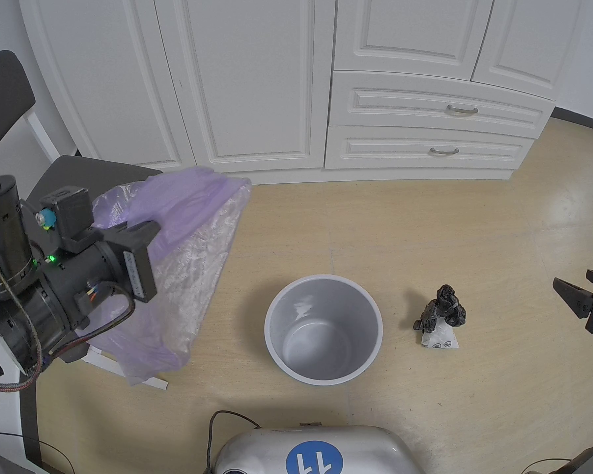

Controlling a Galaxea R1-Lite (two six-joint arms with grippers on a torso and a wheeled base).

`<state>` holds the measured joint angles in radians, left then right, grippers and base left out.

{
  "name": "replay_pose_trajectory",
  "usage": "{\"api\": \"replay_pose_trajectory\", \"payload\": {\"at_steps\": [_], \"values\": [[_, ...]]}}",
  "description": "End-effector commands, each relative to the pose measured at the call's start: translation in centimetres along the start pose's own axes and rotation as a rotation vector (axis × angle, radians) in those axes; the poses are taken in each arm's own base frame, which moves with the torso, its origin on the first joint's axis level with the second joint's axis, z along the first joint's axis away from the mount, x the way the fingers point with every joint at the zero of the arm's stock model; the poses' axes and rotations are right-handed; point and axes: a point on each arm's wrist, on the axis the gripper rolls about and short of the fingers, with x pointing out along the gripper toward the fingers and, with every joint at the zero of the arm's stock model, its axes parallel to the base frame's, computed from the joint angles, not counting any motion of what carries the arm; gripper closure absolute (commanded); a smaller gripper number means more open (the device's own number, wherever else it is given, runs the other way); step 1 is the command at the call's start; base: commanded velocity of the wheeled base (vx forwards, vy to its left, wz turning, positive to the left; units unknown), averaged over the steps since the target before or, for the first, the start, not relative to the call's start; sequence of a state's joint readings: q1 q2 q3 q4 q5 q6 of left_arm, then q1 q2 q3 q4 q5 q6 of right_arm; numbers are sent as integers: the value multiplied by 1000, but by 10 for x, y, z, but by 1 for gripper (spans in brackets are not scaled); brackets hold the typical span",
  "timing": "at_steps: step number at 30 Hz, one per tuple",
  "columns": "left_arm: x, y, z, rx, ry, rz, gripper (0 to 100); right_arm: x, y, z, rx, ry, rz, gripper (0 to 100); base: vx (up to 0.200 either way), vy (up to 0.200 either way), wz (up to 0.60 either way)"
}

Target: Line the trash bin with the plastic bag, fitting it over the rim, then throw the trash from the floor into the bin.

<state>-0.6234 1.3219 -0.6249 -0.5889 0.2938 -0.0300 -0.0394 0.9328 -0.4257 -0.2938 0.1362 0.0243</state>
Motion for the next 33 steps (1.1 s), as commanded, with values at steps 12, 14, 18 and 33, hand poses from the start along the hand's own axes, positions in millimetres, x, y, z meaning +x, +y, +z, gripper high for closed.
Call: {"api": "replay_pose_trajectory", "payload": {"at_steps": [12,14,18,33], "values": [[19,-49,6,-196,-15,-153,100,36,14,-21,-60,32,-71,0,0,0,0],[17,-50,7,-209,-30,-151,100,38,19,-21,-68,18,-50,0,0,0,0],[16,-50,7,-223,-46,-150,100,54,44,-14,-126,0,7,0,0,0,0],[-9,-62,14,-247,-101,-229,100,68,102,-25,-175,-90,149,0,0,0,0]]}}
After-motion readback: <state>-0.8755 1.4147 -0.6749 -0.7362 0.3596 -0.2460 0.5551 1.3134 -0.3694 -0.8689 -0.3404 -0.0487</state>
